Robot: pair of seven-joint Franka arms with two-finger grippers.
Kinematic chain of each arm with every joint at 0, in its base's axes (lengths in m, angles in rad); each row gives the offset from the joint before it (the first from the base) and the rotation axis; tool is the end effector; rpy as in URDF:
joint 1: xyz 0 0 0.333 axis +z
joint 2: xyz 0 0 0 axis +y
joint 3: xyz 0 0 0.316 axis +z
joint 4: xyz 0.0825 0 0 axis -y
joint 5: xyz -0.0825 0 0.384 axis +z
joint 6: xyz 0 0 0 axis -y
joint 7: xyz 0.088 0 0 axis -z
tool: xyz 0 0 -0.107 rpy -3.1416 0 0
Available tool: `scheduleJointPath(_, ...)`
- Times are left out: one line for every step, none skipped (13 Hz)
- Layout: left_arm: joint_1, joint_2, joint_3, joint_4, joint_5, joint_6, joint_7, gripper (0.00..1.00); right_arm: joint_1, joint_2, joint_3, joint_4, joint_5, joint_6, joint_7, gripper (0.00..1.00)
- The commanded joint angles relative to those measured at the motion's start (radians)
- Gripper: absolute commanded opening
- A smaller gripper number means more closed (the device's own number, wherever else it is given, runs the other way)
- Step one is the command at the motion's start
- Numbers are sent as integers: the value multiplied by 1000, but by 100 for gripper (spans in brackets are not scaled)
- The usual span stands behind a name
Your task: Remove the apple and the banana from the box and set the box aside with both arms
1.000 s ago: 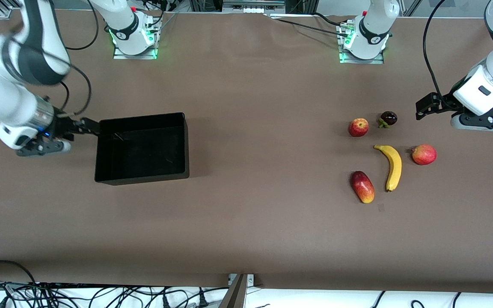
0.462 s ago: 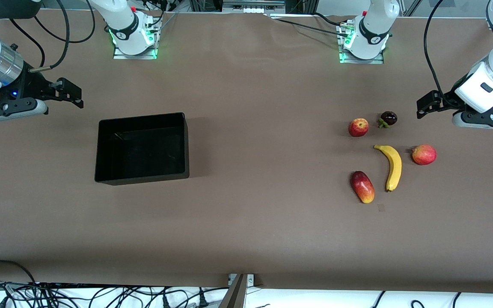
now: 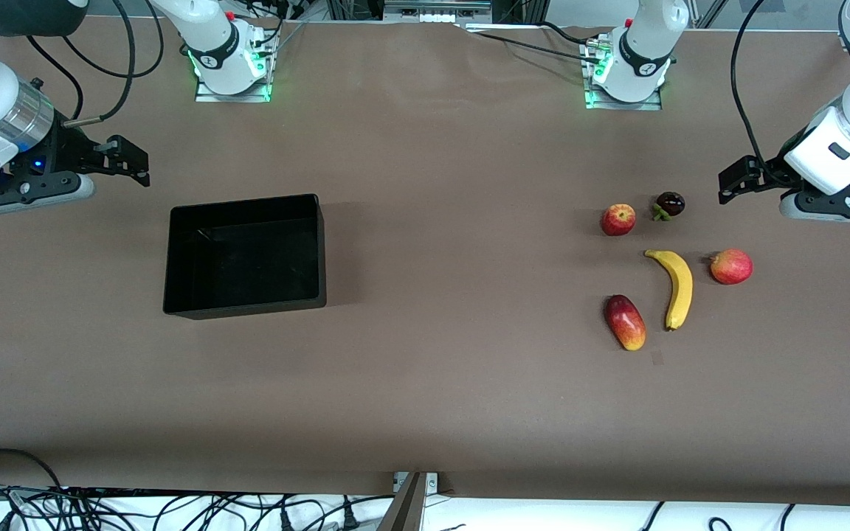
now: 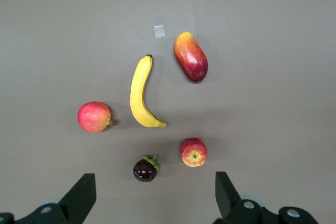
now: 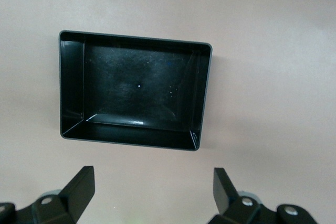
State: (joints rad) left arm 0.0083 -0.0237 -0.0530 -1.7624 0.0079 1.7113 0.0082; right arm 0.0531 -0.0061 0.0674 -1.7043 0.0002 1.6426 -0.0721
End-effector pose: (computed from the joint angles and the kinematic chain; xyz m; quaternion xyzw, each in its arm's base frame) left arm 0.5519 -0.0242 0.5586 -0.9995 0.0270 0.0136 0.0048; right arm 0.5498 0.0667 0.5708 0.9950 0.0961 -0.0278 0.0008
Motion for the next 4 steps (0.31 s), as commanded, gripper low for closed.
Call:
scheduleJointPath(6,-1,-5,15,12,-22,-10,100,-55,-2,61,29,-12,-32,29,100)
scheduleJointPath(7,-2,-4,17,12,-25,-8,100,-55,0,61,34,-12,-30,28,100)
scheduleJointPath(7,-4,-4,17,11,-25,-10,100,-55,5,63,41,-22,-33,28,100)
scheduleJointPath(7,-5,-5,17,12,-27,-10,100,-55,3,66,43,-22,-33,28,100)
